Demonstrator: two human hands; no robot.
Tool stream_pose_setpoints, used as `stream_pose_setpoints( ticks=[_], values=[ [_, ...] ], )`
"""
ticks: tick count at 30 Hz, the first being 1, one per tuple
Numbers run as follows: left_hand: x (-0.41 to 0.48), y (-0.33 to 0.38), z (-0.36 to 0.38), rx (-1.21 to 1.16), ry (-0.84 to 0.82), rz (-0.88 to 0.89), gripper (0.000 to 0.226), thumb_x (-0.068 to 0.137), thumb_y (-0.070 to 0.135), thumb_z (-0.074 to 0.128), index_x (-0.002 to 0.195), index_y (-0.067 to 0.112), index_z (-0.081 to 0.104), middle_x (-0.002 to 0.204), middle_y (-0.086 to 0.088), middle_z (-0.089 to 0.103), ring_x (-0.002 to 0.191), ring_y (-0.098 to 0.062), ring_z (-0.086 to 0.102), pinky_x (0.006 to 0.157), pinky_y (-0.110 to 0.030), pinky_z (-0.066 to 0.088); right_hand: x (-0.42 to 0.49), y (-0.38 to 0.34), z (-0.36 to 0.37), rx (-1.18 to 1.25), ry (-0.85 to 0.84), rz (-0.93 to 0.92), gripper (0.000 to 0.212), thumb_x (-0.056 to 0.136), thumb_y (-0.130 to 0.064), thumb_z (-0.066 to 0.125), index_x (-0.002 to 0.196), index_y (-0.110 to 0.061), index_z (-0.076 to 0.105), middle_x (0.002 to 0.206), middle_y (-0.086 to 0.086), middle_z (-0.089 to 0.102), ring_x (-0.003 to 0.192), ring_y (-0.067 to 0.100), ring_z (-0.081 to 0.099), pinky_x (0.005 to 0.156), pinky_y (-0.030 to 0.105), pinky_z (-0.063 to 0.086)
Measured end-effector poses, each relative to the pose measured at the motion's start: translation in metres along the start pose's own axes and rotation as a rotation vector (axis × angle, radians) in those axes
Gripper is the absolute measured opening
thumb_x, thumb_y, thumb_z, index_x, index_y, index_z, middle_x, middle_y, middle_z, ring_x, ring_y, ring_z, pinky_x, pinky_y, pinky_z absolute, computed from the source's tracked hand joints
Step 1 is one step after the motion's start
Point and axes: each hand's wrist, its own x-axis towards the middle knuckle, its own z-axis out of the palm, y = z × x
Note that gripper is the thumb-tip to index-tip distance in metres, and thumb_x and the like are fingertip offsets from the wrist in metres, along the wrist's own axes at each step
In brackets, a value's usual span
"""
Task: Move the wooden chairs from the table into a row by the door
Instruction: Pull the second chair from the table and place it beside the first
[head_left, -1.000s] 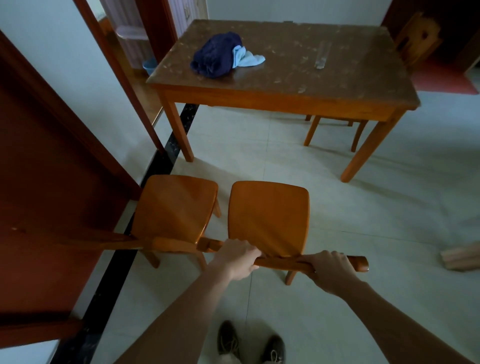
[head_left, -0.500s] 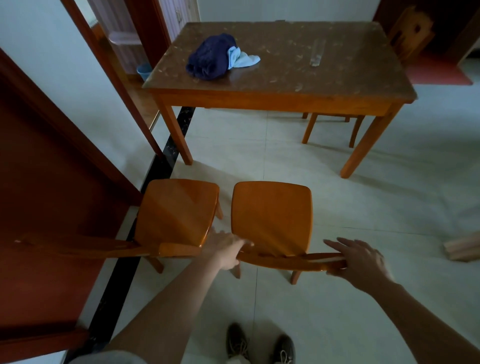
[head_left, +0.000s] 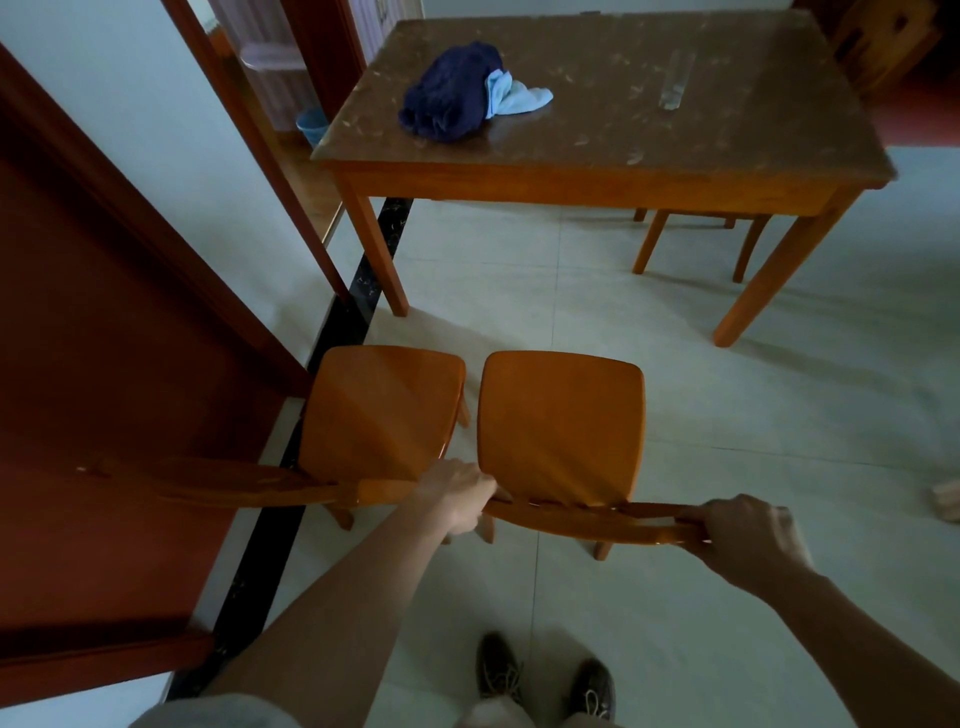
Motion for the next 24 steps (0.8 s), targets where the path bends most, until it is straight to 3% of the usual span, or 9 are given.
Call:
stream_pose_setpoints(
  ticks=[7,12,15,20,24],
  values=[
    [-0.018,-0.026,0.009,-0.011,-0.035,-0.044,0.02,0.103,0.022,0.067,0.122,0.015,0.065,0.106,-0.006,0.073,0.095,-0.023,0.074,0.085,-0.04,0.062,0.009,-0.03,-0.008,0.005,0.011,-0.042,0.048,0.095,-0.08,0.035,0.136,-0.06,0.052,0.105,-0.021,0.072,0.101,0.006,0.069,0.077,0.026,0.053],
    [-0.023,-0.038,0.01,0.007,-0.01,-0.049,0.018,0.103,0.026,0.066,0.119,0.017,0.065,0.095,-0.002,0.067,0.083,-0.019,0.069,0.077,-0.034,0.059,0.006,-0.043,-0.005,0.008,0.032,-0.028,0.053,0.093,-0.083,0.034,0.134,-0.057,0.055,0.098,-0.019,0.071,0.092,0.005,0.069,0.074,0.025,0.053],
    [-0.029,-0.046,0.009,-0.009,0.011,-0.043,0.017,0.104,0.031,0.064,0.116,0.019,0.065,0.084,0.006,0.056,0.073,-0.015,0.06,0.069,-0.03,0.049,0.003,-0.05,-0.004,-0.004,0.046,-0.033,0.055,0.092,-0.084,0.033,0.132,-0.055,0.058,0.093,-0.019,0.069,0.088,0.005,0.069,0.067,0.023,0.048],
    [-0.034,-0.05,0.007,-0.03,0.01,-0.053,0.02,0.103,0.035,0.066,0.119,0.022,0.066,0.095,0.002,0.069,0.086,-0.018,0.072,0.076,-0.03,0.054,0.0,-0.058,-0.006,-0.021,0.046,-0.042,0.055,0.091,-0.085,0.033,0.131,-0.056,0.058,0.094,-0.02,0.068,0.088,0.004,0.068,0.062,0.022,0.04],
    [-0.035,-0.05,0.007,-0.049,-0.003,-0.063,0.021,0.102,0.036,0.067,0.118,0.022,0.067,0.09,0.004,0.066,0.078,-0.016,0.067,0.073,-0.029,0.052,-0.002,-0.062,-0.006,0.012,0.035,-0.017,0.059,0.089,-0.087,0.035,0.127,-0.053,0.063,0.093,-0.019,0.068,0.088,0.004,0.068,0.062,0.021,0.042]
  ],
)
